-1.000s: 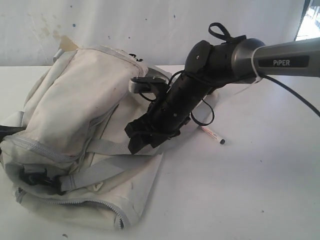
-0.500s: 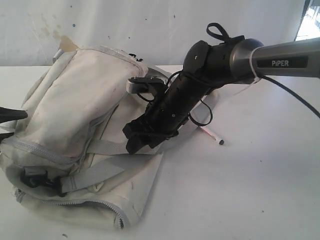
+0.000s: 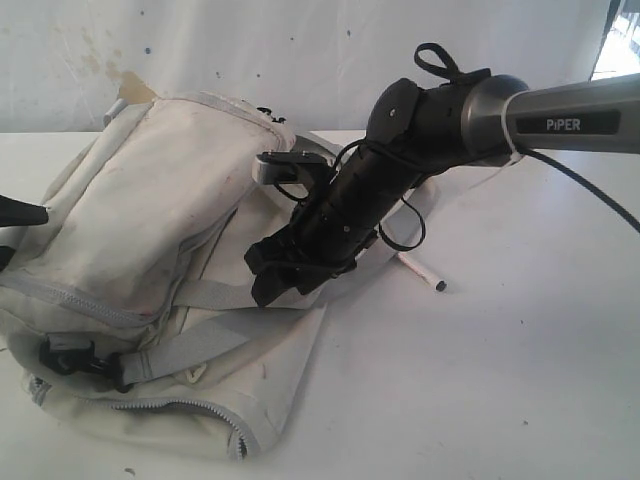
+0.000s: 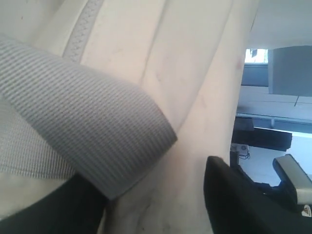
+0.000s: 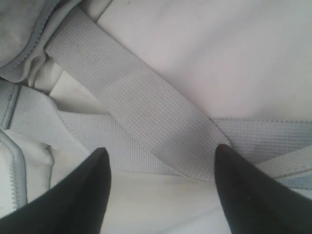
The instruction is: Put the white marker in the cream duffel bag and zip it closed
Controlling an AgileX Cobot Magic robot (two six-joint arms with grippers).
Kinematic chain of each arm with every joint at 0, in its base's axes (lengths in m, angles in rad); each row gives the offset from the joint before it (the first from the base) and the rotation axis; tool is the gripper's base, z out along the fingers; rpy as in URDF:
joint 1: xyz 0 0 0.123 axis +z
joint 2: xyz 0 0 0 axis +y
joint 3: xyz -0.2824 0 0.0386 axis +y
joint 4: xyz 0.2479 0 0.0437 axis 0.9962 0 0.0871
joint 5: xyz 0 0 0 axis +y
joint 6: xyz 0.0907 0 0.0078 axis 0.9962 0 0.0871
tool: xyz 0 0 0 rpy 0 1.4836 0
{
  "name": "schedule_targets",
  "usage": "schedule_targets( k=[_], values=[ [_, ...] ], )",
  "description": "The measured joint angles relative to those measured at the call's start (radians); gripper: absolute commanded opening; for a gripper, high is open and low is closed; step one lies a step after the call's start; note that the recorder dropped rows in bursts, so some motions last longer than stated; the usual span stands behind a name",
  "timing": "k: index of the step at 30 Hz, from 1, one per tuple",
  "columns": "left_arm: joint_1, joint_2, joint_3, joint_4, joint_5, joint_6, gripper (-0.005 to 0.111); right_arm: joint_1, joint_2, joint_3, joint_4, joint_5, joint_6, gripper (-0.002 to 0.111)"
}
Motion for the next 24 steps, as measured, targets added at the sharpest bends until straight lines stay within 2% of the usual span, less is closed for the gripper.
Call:
schedule_targets(
  k=[3,7,16,19,21,24],
  values=[
    [0.000,0.000,-0.040,0.040,0.000,-0.028,0.059,0.000,0.000,0.000,0.000,0.002,0.000,0.058],
    [0.000,0.000,-0.074,0.058,0.000,-0.040,0.048,0.000,0.000,0.000,0.000,0.002,0.000,0.058],
    [0.000,0.000,-0.091,0.122,-0.021,-0.043,0.048,0.000,0.000,0.000,0.000,0.031,0.000,0.058],
    [0.000,0.000,-0.091,0.134,-0.036,-0.043,0.056,0.000,0.000,0.000,0.000,0.038,0.000,0.058],
    [0.000,0.000,-0.091,0.134,-0.038,-0.043,0.067,0.000,0.000,0.000,0.000,0.035,0.000,0.058],
    [0.000,0.000,-0.091,0.134,-0.040,-0.043,0.078,0.000,0.000,0.000,0.000,0.020,0.009,0.058]
  ],
)
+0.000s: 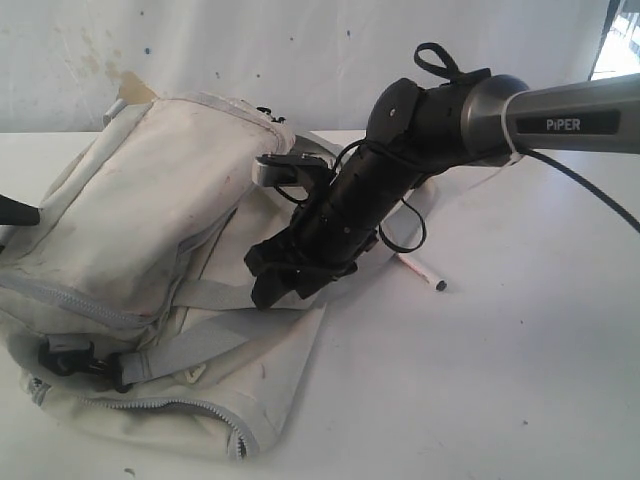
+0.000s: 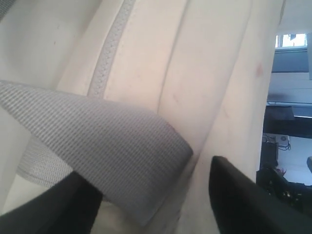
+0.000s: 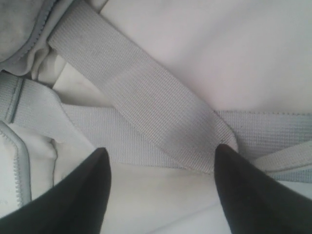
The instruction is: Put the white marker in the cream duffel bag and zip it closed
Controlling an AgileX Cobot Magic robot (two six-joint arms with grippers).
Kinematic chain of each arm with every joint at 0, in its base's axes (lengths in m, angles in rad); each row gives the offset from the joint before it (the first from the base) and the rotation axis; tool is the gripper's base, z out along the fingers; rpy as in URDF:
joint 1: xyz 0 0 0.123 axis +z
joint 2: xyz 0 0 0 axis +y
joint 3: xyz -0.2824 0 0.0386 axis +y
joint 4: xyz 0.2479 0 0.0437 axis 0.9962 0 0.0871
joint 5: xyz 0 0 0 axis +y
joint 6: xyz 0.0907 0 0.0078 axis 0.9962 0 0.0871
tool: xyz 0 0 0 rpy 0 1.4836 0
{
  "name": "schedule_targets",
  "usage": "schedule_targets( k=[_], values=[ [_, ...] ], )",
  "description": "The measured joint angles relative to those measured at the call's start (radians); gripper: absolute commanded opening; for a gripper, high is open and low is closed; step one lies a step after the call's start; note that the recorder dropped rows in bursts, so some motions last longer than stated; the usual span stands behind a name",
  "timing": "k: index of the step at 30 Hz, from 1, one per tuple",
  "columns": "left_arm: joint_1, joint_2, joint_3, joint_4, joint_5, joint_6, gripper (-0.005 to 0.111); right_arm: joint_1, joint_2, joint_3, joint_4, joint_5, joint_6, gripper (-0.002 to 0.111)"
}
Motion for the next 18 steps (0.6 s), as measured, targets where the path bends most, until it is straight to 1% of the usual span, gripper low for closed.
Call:
schedule_targets(
  k=[7,10,12,14,16,17,18],
  values=[
    [0.000,0.000,0.000,0.000,-0.002,0.000,0.078,0.000,0.000,0.000,0.026,-0.039,0.009,0.058],
    [-0.019,0.000,-0.002,0.022,-0.002,-0.003,0.078,0.000,0.000,0.000,0.046,-0.063,0.009,0.058],
    [-0.044,0.000,-0.004,0.039,-0.004,-0.012,0.078,0.000,0.000,0.000,0.046,-0.077,0.009,0.058],
    [-0.084,0.000,-0.013,0.053,0.001,-0.027,0.074,0.000,0.000,0.000,0.050,-0.083,0.009,0.058],
    [-0.101,0.000,-0.028,0.071,0.005,-0.052,0.069,0.000,0.000,0.000,0.050,-0.083,0.009,0.058],
    [-0.104,0.000,-0.037,0.079,0.007,-0.068,0.064,0.000,0.000,0.000,0.052,-0.083,0.009,0.058],
    [-0.115,0.000,-0.053,0.107,0.011,-0.104,0.064,0.000,0.000,0.000,0.052,-0.093,0.009,0.058]
  ],
)
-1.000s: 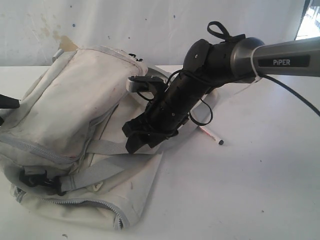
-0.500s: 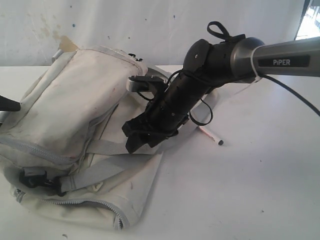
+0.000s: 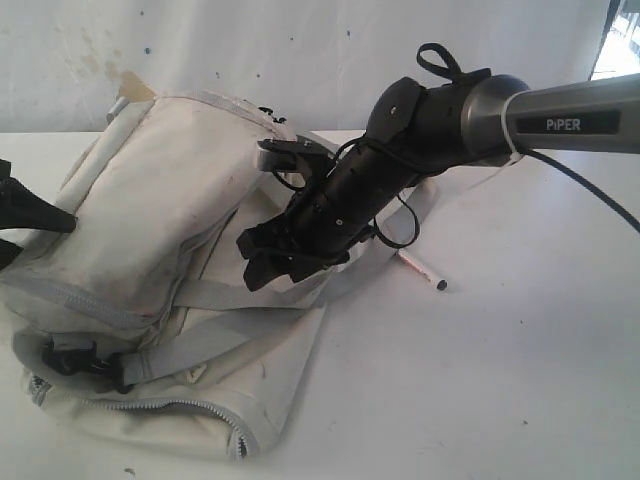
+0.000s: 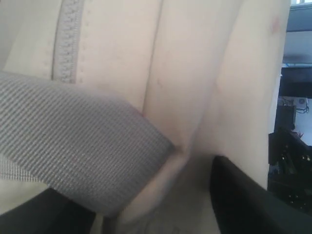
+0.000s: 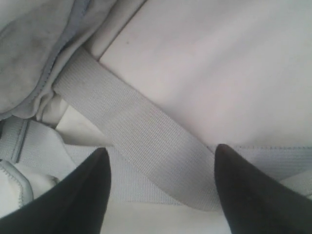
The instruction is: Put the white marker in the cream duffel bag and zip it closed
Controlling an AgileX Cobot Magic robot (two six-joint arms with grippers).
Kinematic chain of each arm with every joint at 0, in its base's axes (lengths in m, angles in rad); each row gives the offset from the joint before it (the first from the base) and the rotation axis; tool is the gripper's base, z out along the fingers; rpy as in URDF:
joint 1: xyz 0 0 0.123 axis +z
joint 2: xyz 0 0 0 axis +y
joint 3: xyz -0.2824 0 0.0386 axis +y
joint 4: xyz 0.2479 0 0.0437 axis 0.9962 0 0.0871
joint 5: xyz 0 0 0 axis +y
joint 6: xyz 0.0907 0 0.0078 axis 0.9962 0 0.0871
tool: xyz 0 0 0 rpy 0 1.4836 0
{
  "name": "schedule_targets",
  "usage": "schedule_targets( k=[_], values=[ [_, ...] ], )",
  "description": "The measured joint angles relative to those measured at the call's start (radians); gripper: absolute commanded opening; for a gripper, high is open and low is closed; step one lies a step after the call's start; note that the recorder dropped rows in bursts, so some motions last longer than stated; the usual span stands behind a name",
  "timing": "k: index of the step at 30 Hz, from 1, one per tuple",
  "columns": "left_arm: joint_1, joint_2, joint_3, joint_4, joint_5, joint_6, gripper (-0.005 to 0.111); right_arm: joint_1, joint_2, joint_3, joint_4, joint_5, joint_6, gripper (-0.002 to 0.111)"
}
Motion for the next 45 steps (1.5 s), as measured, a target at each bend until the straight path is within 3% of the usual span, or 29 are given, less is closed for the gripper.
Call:
schedule_targets(
  k=[11,17,24,31,37,40,45],
  values=[
    [-0.119,-0.197,-0.042,0.146,0.017,-0.174,0.064,0.000,0.000,0.000,0.002,-0.082,0.007,0.058],
    [-0.174,-0.239,-0.061,0.351,0.025,-0.382,0.064,0.000,0.000,0.000,0.002,-0.082,0.009,0.058],
    [-0.204,-0.260,-0.096,0.344,0.016,-0.270,0.064,0.000,-0.002,0.000,0.002,-0.067,0.004,0.058],
    [-0.205,-0.260,-0.102,0.417,-0.146,-0.236,0.064,0.000,-0.017,0.000,0.002,-0.047,0.002,0.058],
    [-0.205,-0.260,-0.102,0.443,-0.120,-0.320,0.079,0.000,-0.024,0.000,0.002,-0.037,0.002,0.058],
    [-0.205,-0.260,-0.105,0.476,-0.050,-0.388,0.075,0.000,-0.024,0.000,0.002,-0.014,0.002,0.058],
    [-0.205,-0.260,-0.105,0.537,0.024,-0.460,0.055,0.000,-0.024,0.000,-0.002,0.012,0.002,0.058]
  ],
)
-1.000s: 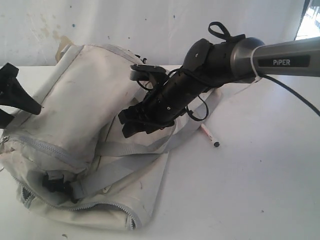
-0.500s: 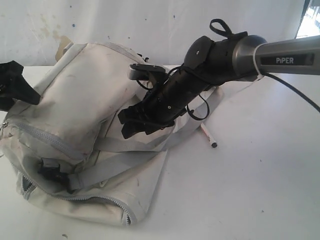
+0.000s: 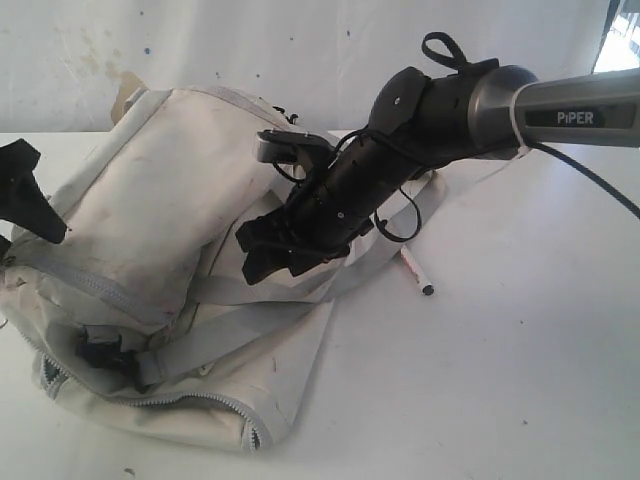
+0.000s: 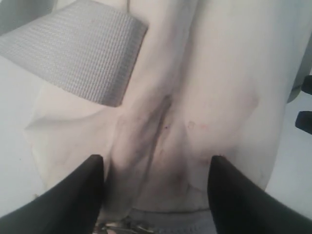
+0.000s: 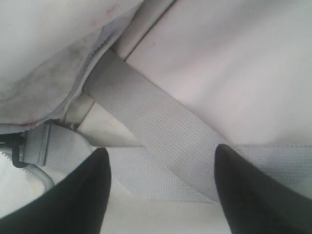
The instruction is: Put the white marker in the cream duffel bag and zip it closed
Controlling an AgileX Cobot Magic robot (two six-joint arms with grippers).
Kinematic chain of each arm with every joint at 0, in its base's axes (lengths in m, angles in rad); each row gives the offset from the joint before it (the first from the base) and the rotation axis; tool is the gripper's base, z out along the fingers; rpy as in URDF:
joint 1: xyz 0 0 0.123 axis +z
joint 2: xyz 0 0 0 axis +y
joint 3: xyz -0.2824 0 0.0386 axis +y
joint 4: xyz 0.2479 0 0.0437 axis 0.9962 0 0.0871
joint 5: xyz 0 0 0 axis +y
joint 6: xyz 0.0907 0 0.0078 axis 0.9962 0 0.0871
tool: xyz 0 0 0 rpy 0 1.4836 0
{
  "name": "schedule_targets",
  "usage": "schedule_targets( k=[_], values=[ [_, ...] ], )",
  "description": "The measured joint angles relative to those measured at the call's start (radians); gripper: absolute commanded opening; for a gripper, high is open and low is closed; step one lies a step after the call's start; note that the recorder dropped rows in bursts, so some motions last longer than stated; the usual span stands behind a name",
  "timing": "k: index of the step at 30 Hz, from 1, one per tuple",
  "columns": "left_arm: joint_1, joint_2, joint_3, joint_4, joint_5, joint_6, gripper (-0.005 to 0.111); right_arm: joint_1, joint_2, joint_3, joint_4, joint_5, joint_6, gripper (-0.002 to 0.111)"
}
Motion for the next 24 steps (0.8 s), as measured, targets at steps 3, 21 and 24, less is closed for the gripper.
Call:
schedule_targets(
  k=[3,21,24],
  values=[
    [0.000,0.000,0.000,-0.008,0.006,-0.009,0.046,0.000,0.000,0.000,0.000,0.011,0.000,0.058],
    [-0.002,-0.010,-0.083,-0.062,-0.147,0.144,0.053,0.000,0.000,0.000,-0.070,0.025,0.000,0.058],
    [-0.002,-0.010,-0.071,-0.057,-0.228,0.213,0.069,0.000,0.000,0.000,-0.071,0.019,-0.002,0.058]
  ],
)
